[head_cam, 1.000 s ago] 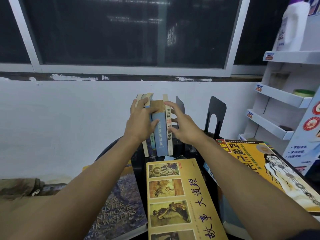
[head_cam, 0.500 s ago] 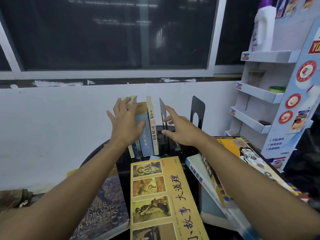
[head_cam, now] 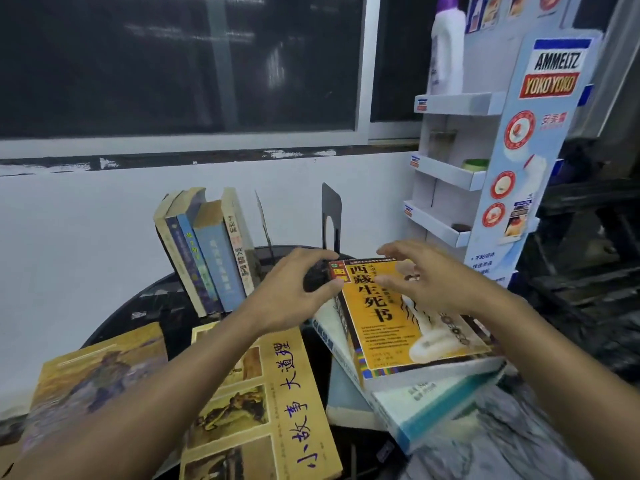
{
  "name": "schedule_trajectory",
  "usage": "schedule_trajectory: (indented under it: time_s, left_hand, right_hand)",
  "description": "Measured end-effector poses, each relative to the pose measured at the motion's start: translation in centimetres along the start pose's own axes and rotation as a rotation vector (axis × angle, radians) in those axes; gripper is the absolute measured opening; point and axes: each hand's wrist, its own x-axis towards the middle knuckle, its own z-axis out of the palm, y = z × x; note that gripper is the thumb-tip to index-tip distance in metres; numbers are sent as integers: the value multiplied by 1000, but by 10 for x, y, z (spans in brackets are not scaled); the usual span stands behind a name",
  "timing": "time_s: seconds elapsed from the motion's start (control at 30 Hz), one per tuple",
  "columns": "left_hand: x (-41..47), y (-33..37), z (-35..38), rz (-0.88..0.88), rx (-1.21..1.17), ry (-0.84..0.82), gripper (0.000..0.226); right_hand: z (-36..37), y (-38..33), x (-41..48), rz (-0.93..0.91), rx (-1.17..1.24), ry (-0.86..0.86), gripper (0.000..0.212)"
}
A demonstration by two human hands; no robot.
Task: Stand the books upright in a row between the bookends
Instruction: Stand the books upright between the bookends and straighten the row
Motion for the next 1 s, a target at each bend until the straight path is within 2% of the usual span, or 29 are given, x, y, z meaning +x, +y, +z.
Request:
schedule_trajectory:
  time_s: [0.07,0.2,0.43,0.6,0.77,1.0]
  left_hand:
    - [3,1,9,-16,-10,-58,60]
    - [7,3,21,-53,-31,-135,56]
    - [13,1,34,-128,-61,-177,57]
    - [17,-3,40,-154,-115,-215,65]
    - [19,-10,42,-162,-145,-192,71]
    - [16,-11,41,-105,-219,-132,67]
  right_hand:
    - [-2,13,-13,37,-8,13,70]
    - [1,40,-25,43,-25,24,69]
    - [11,68,-21,81,-43,-18,77]
    - [16,71,-20,107,195,-93,71]
    - [19,73,-20,124,274,-49,77]
    - [13,66,-22,142,376,82,69]
